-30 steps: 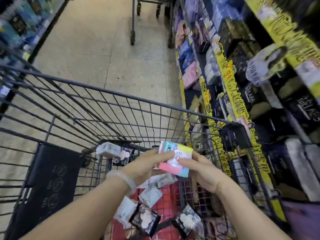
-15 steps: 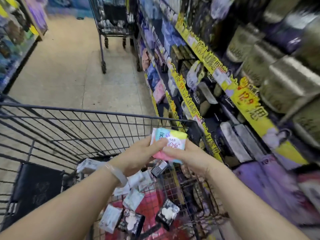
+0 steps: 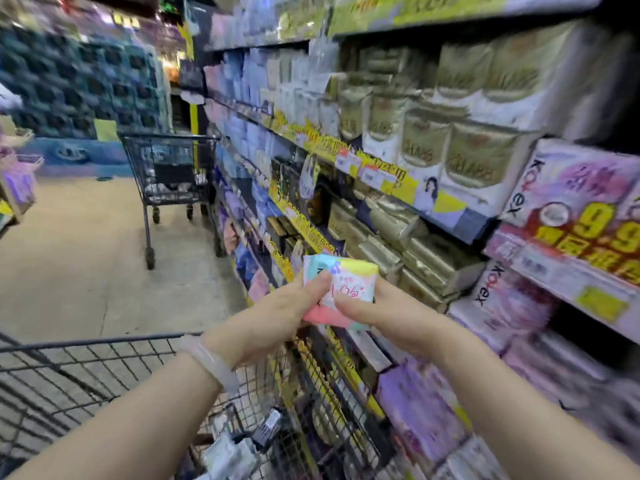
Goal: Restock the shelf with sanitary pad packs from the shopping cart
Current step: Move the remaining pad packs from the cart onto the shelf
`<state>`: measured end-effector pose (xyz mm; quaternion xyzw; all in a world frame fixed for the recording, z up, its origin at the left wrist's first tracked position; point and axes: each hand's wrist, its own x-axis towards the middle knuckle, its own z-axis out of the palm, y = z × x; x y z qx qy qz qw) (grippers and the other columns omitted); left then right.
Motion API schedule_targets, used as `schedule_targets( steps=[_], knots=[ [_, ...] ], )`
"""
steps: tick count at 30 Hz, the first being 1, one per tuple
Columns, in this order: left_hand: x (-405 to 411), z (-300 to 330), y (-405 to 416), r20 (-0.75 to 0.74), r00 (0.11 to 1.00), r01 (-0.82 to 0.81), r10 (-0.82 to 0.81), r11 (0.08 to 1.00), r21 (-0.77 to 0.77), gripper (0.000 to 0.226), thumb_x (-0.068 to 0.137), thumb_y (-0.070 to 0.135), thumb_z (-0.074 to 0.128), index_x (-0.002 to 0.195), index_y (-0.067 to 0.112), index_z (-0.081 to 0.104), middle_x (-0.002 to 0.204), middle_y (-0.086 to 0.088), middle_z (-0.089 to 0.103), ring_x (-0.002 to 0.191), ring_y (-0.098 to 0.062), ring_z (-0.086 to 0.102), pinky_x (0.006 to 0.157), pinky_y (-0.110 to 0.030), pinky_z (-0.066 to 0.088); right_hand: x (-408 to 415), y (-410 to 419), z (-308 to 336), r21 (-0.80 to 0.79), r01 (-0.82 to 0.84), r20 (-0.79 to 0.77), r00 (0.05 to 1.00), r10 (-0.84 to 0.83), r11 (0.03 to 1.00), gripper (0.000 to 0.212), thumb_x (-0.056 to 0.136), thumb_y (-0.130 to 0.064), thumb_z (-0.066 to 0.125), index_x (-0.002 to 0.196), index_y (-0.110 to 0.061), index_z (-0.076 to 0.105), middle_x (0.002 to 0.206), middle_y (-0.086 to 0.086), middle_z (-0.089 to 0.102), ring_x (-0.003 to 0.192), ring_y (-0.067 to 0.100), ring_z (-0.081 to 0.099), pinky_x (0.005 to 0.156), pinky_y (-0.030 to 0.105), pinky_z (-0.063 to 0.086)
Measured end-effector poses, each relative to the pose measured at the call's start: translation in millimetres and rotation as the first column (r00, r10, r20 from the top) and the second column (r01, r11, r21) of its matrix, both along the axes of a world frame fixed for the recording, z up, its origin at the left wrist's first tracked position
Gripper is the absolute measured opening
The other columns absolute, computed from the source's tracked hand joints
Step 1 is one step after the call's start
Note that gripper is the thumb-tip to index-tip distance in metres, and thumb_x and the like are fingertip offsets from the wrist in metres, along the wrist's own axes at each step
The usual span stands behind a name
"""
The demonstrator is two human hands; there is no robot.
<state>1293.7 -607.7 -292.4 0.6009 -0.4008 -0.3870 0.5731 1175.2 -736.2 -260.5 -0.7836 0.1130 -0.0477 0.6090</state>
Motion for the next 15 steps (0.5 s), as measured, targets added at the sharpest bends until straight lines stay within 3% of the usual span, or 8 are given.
schedule_targets(
  steps=[2,4,7,10,12,13,15],
  knots=[
    [-11,35,0,0.107,0.994,0.014,-0.01,0.999,-0.038,0.072,0.071,0.081,0.046,0.115,0.025,0.058,0.097,0.021,0.071,0.093,0.004,0.063,0.094,-0.02,0.043,-21,4,37,-0.053,0.021,0.044,0.999,-0.019,0.998,0.097,0.058,-0.049,0.077,0.138,-0.016,0.036,0.128,-0.001,0.061,0.118,0.011,0.058,0.103,0.031,0.043],
    [-20,71,-1,0.178,0.984,0.048,-0.029,0.994,-0.103,0.055,0.077,0.072,0.044,0.104,0.026,0.059,0.082,0.025,0.069,0.077,0.005,0.06,0.078,-0.015,0.045,-41,6,74,-0.09,0.049,0.081,0.996,-0.041,0.995,0.081,0.063,-0.042,0.075,0.134,-0.021,0.042,0.125,-0.005,0.062,0.115,0.008,0.059,0.097,0.027,0.045],
    [-35,124,-8,0.286,0.954,0.152,-0.087,0.965,-0.212,0.053,0.08,0.07,0.045,0.108,0.028,0.061,0.092,0.022,0.072,0.09,-0.001,0.062,0.082,-0.015,0.045,-66,12,124,-0.153,0.152,0.171,0.977,-0.125,0.976,0.072,0.066,-0.035,0.075,0.13,-0.022,0.047,0.121,-0.006,0.065,0.112,0.008,0.061,0.094,0.027,0.048],
    [-52,170,-17,0.302,0.947,0.224,-0.109,0.9,-0.375,0.05,0.075,0.067,0.047,0.103,0.031,0.068,0.089,0.019,0.075,0.083,0.003,0.069,0.076,-0.009,0.049,-86,18,168,-0.217,0.31,0.294,0.925,-0.241,0.926,0.062,0.068,-0.027,0.077,0.124,-0.023,0.052,0.114,-0.008,0.068,0.104,0.004,0.064,0.088,0.023,0.05],
    [-57,192,-27,0.338,0.931,0.289,-0.139,0.845,-0.451,0.059,0.06,0.082,0.058,0.099,0.042,0.072,0.101,0.012,0.075,0.097,-0.01,0.07,0.097,-0.031,0.048,-99,22,195,-0.237,0.408,0.356,0.881,-0.312,0.882,0.057,0.068,-0.02,0.077,0.12,-0.022,0.053,0.109,-0.007,0.069,0.097,0.002,0.065,0.082,0.019,0.051],
    [-59,202,-33,0.32,0.929,0.327,-0.186,0.818,-0.473,0.065,0.054,0.084,0.063,0.101,0.039,0.072,0.108,0.004,0.073,0.103,-0.018,0.069,0.1,-0.042,0.045,-106,25,207,-0.26,0.453,0.386,0.858,-0.338,0.853,0.057,0.067,-0.019,0.079,0.118,-0.022,0.054,0.108,-0.007,0.069,0.096,0.002,0.065,0.081,0.019,0.052],
    [-60,220,-48,0.323,0.917,0.378,-0.233,0.764,-0.522,0.07,0.049,0.079,0.072,0.102,0.034,0.073,0.111,-0.001,0.073,0.102,-0.019,0.069,0.089,-0.038,0.051,-119,28,230,-0.298,0.526,0.434,0.818,-0.378,0.797,0.059,0.067,-0.021,0.082,0.118,-0.025,0.054,0.108,-0.008,0.069,0.098,0.002,0.065,0.083,0.021,0.052]
  ],
)
